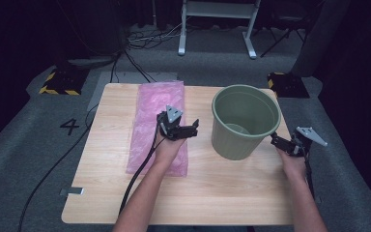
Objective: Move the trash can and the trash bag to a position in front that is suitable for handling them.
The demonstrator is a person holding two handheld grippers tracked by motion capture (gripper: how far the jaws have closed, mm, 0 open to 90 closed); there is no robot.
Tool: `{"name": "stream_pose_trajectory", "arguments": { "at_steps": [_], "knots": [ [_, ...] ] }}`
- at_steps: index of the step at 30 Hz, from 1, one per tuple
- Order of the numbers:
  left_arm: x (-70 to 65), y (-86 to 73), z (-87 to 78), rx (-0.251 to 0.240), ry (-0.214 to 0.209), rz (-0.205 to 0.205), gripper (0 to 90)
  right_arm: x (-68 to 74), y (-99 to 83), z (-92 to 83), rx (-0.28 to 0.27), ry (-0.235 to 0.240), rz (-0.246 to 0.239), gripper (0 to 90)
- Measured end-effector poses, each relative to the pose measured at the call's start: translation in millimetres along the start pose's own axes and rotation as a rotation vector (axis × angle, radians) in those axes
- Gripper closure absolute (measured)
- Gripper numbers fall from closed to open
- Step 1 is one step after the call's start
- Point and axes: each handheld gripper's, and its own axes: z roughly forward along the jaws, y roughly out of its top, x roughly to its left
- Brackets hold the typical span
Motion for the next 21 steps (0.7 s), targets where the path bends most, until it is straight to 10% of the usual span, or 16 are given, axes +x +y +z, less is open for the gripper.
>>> {"name": "stream_pose_trajectory", "arguments": {
  "at_steps": [2,10,21],
  "knots": [
    [-2.2,4.2,10.0,0.012,-0.001,0.023,0.4,5.4,3.9,5.7,-0.004,-0.008,-0.078,0.0],
    [-3.0,14.2,44.5,0.011,-0.017,-0.006,0.3,10.9,15.6,16.8,-0.017,0.000,-0.126,0.0],
    [0.4,12.9,51.0,-0.039,-0.172,0.094,0.0,4.7,22.8,21.2,-0.082,0.167,-0.236,0.0]
  ]
}}
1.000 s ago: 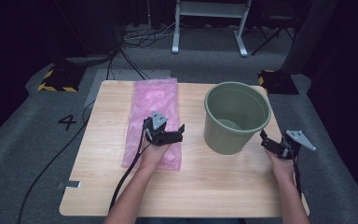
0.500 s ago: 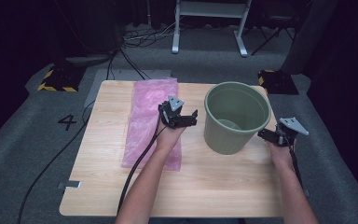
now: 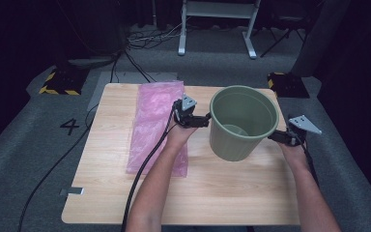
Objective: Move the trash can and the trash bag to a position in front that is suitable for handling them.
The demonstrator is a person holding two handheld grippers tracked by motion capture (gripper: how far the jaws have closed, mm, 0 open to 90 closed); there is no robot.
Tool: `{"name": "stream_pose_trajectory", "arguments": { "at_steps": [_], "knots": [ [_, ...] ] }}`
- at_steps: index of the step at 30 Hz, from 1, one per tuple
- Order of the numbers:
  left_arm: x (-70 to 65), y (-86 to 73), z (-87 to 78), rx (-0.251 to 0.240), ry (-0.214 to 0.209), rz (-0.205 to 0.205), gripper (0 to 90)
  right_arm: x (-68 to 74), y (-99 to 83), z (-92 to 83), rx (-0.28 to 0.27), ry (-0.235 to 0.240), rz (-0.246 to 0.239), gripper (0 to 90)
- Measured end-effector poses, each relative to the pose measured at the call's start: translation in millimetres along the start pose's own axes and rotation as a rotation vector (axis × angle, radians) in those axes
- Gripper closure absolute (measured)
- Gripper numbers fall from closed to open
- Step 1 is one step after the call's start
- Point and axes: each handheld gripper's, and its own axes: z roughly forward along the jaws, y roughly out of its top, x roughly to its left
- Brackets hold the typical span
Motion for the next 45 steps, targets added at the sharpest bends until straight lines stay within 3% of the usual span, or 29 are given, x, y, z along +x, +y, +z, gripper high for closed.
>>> {"name": "stream_pose_trajectory", "arguments": {
  "at_steps": [2,4,9,11,14,15,18,24,26,28,30,35,38,40,41,43,45],
  "knots": [
    [-1.5,0.9,-5.9,0.001,-0.023,0.017,0.0,1.4,-0.4,-1.6,-0.007,0.008,-0.011,0.0],
    [-5.2,0.5,-14.2,-0.008,-0.035,0.036,0.1,1.4,-2.8,-4.9,-0.013,0.032,0.010,0.0],
    [-14.4,-3.0,-34.4,0.002,-0.046,0.047,0.2,9.8,-8.1,-17.4,-0.038,0.072,-0.001,0.0],
    [-16.4,-6.3,-43.2,-0.002,-0.059,0.049,0.2,17.4,-7.5,-24.9,-0.018,0.097,-0.001,0.0],
    [-18.6,-10.3,-55.7,-0.003,-0.050,0.049,0.2,23.2,-5.6,-29.5,-0.014,0.111,-0.025,0.0],
    [-19.1,-12.0,-60.3,-0.001,-0.052,0.042,0.2,28.8,-3.2,-35.6,-0.016,0.139,-0.041,0.0],
    [-24.8,-18.0,-75.4,0.004,-0.025,0.047,0.6,35.8,-1.8,-44.5,-0.037,0.158,-0.041,0.0],
    [-36.2,-28.4,-100.8,0.021,0.008,0.049,1.0,56.0,-4.5,-66.9,-0.041,0.143,-0.054,0.0],
    [-38.2,-30.4,-107.4,0.040,0.005,0.037,0.9,63.6,-7.8,-75.9,-0.044,0.137,-0.036,0.0],
    [-40.7,-32.4,-112.2,0.049,0.029,0.039,2.0,72.9,-10.2,-83.0,-0.031,0.091,-0.031,0.0],
    [-39.7,-34.6,-117.4,0.055,0.022,0.030,2.1,78.0,-12.0,-85.3,0.010,0.084,-0.011,0.0],
    [-35.0,-40.0,-123.9,0.088,0.029,0.023,0.4,85.4,-17.1,-89.8,0.017,0.089,0.015,0.0],
    [-30.0,-41.8,-133.3,0.080,0.009,-0.040,0.2,83.9,-19.7,-92.8,0.052,0.112,0.087,0.0],
    [-28.8,-46.3,-145.0,0.078,0.005,-0.070,0.2,86.2,-23.0,-101.8,0.078,0.107,0.094,0.0],
    [-30.1,-49.4,-150.6,0.075,0.012,-0.073,0.3,91.0,-28.0,-111.3,0.087,0.082,0.096,0.0],
    [-36.2,-54.8,-157.5,0.066,0.022,-0.045,0.4,93.2,-29.5,-113.5,0.088,0.070,0.089,0.0],
    [-46.1,-57.7,-158.0,0.057,0.055,0.037,0.0,100.3,-31.5,-116.1,0.089,0.004,0.065,0.0]
  ]
}}
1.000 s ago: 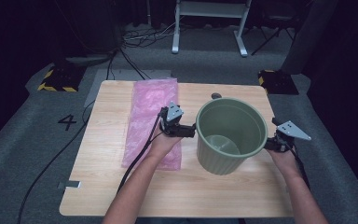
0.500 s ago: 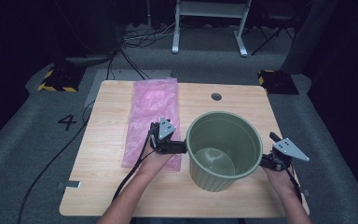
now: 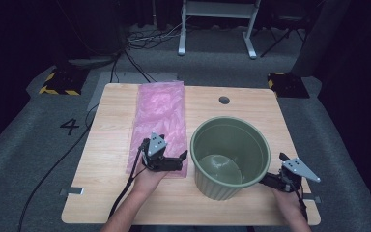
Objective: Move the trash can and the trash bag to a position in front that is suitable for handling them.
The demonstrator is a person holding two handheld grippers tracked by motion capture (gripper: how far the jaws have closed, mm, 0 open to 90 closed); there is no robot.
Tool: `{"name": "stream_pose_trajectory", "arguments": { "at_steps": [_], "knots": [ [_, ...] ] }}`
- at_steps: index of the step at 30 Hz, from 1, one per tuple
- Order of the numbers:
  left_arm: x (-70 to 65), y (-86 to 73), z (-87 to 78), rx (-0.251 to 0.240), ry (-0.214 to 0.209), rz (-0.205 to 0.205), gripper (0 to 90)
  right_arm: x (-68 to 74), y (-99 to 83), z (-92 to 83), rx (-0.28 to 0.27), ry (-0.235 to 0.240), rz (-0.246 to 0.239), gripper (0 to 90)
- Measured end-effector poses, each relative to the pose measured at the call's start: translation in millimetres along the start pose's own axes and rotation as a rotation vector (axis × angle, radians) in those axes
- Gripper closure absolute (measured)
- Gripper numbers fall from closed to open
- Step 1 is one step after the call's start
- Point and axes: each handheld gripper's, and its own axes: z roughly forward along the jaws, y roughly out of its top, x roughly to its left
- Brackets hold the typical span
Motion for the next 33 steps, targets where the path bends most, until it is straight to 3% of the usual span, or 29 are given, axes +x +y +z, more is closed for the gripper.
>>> {"name": "stream_pose_trajectory", "arguments": {
  "at_steps": [3,4,5,10,14,18,20,21,22,26,30,33],
  "knots": [
    [-5.9,1.9,4.1,-0.008,-0.026,-0.030,0.0,11.7,-2.1,1.7,-0.006,-0.056,-0.010,0.0],
    [-7.1,2.9,5.4,-0.018,0.000,-0.018,0.2,12.9,-2.1,2.3,-0.002,-0.060,-0.011,0.0],
    [-6.5,3.2,6.0,-0.022,0.001,-0.022,0.3,13.9,-2.0,3.4,0.003,-0.062,-0.003,0.0],
    [4.3,7.2,16.0,-0.006,0.030,-0.068,1.0,15.7,2.2,15.7,0.021,-0.067,-0.004,0.0],
    [18.5,7.8,25.3,0.022,0.014,-0.186,1.5,16.3,8.4,34.6,0.036,-0.060,0.023,0.0],
    [29.3,7.8,33.8,0.037,0.000,-0.253,0.7,14.9,9.3,42.2,0.044,-0.044,0.055,0.0],
    [35.1,8.2,36.1,0.056,0.021,-0.247,0.3,12.4,8.8,42.6,0.051,-0.026,0.086,0.0],
    [43.0,6.8,35.7,0.077,0.063,-0.249,0.5,8.1,7.0,39.6,0.051,-0.019,0.110,0.0],
    [43.0,6.8,35.7,0.077,0.063,-0.249,0.5,8.1,7.0,39.6,0.051,-0.019,0.110,0.0],
    [67.2,-0.3,31.5,0.151,0.091,-0.285,0.7,-0.4,0.9,29.8,0.061,-0.018,0.108,0.0],
    [94.1,-6.8,19.9,0.208,0.137,-0.336,0.8,-7.9,-3.9,17.8,0.065,-0.019,0.113,0.0],
    [109.2,-10.1,16.8,0.260,0.185,-0.342,1.8,-12.2,-7.1,9.1,0.061,-0.025,0.105,0.0]
  ]
}}
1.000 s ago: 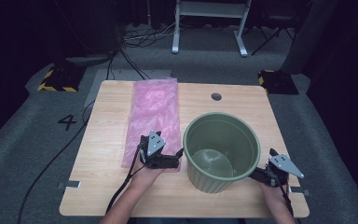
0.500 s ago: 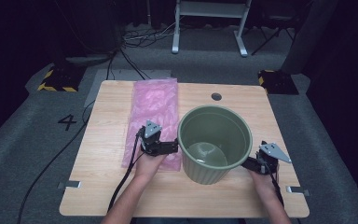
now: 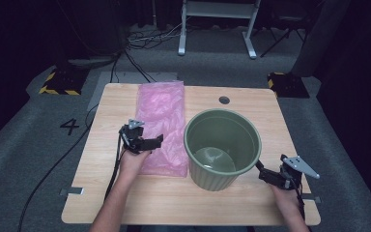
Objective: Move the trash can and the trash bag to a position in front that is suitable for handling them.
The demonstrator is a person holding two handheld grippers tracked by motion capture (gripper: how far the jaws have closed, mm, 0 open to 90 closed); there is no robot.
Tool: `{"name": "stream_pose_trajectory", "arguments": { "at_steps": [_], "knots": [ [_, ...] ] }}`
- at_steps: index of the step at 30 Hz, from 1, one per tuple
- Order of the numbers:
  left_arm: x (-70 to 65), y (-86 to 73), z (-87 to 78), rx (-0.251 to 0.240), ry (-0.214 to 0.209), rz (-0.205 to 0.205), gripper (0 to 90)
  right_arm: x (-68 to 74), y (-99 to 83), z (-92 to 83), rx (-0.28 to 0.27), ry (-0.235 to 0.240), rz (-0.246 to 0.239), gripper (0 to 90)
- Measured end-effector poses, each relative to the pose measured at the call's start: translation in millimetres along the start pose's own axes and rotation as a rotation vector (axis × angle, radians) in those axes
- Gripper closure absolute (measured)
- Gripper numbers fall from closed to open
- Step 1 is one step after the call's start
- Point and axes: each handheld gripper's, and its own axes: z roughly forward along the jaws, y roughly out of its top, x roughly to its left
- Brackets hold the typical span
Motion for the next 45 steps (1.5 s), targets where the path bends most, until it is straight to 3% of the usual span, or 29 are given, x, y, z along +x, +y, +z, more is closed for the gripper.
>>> {"name": "stream_pose_trajectory", "arguments": {
  "at_steps": [3,5,8,11,15,17,20,23,26,29,32,35,38,41,45],
  "knots": [
    [14.4,2.4,8.4,0.078,0.055,-0.007,2.1,-4.3,-3.9,-6.3,-0.002,-0.001,0.001,0.0],
    [21.8,5.0,14.2,0.093,0.091,-0.017,2.3,-6.0,-6.5,-7.8,0.002,0.002,0.001,0.0],
    [34.2,9.6,25.1,0.122,0.095,-0.080,4.9,-8.5,-11.3,-8.8,0.004,-0.001,0.015,0.0],
    [36.6,10.6,34.5,0.147,0.106,-0.087,5.0,-9.6,-15.0,-8.4,0.003,-0.002,0.024,0.0],
    [35.6,5.7,45.2,0.157,0.167,-0.048,13.1,-10.4,-19.9,-7.6,0.005,0.008,0.037,0.0],
    [32.1,4.3,46.7,0.165,0.195,0.004,16.1,-11.1,-20.6,-7.7,0.008,0.007,0.041,0.0],
    [27.4,2.8,48.0,0.168,0.239,0.049,20.7,-12.6,-20.9,-8.0,0.006,-0.001,0.038,0.0],
    [22.9,2.0,45.6,0.158,0.220,0.079,34.6,-13.2,-21.5,-8.6,0.002,-0.005,0.039,0.0],
    [17.5,1.6,41.9,0.172,0.186,0.116,66.6,-12.9,-22.3,-8.8,0.004,-0.015,0.025,0.0],
    [13.8,-2.0,36.4,0.190,0.151,0.129,84.1,-13.7,-23.4,-9.7,0.005,-0.015,0.028,0.0],
    [11.9,-11.3,28.5,0.174,0.118,0.142,88.5,-15.5,-24.3,-10.3,0.010,-0.013,0.038,0.0],
    [12.5,-23.5,15.9,0.164,0.059,0.146,88.7,-16.7,-24.7,-10.6,0.009,-0.011,0.045,0.0],
    [11.6,-31.4,4.7,0.177,0.053,0.172,88.6,-15.8,-25.8,-9.7,0.013,-0.012,0.035,0.0],
    [9.7,-43.6,-10.7,0.160,0.029,0.159,88.7,-14.8,-27.0,-9.4,0.015,-0.006,0.040,0.0],
    [4.2,-57.0,-27.7,0.128,0.018,0.198,88.7,-15.0,-30.3,-13.0,-0.028,0.020,0.045,0.0]
  ]
}}
